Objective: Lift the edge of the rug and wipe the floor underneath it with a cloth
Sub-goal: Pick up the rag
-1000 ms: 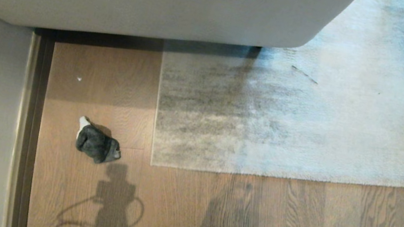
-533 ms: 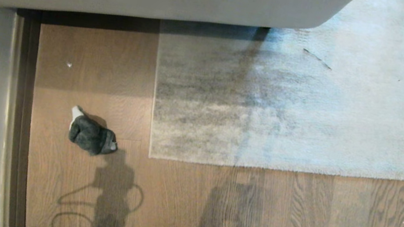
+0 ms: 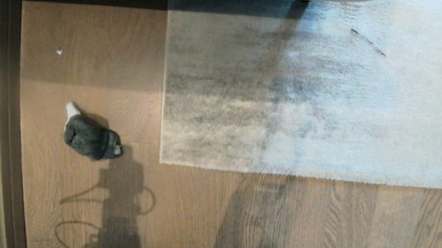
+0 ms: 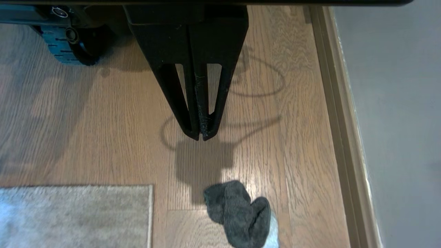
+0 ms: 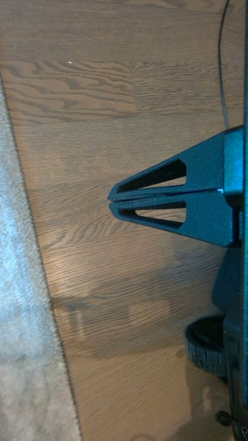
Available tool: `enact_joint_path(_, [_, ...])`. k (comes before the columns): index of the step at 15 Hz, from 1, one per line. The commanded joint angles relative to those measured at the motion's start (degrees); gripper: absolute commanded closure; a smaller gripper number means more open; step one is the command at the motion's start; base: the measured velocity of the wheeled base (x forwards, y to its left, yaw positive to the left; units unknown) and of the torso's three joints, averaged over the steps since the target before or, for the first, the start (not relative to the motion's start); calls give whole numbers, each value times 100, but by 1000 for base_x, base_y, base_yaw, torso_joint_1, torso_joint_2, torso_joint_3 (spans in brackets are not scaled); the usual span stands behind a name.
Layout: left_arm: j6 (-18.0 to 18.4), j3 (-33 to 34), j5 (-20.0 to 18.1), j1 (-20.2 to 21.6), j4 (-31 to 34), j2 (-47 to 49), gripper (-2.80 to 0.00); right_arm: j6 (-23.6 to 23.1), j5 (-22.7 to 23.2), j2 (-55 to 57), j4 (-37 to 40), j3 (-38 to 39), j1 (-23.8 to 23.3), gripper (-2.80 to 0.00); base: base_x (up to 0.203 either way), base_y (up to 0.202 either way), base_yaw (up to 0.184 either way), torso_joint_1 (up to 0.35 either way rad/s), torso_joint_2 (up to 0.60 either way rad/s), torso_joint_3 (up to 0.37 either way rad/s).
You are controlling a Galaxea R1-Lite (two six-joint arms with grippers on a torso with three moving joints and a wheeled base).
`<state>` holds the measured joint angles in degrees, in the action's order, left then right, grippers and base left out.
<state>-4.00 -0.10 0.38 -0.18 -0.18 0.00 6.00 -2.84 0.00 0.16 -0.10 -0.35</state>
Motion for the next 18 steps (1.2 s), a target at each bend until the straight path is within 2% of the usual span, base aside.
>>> enact_joint_path(1, [-22,1,3,1,1,0,0,-2,-6,0,2,1,0,0,0,0,0,2,5,-193])
enact_joint_path(9, [-22,1,5,1,1,0,0,-2,-6,0,2,1,0,0,0,0,0,4,2,-183])
enact_joint_path(18, [-40,1,33,1,1,0,0,-2,-4,0,2,1,0,0,0,0,0,1,1,-11])
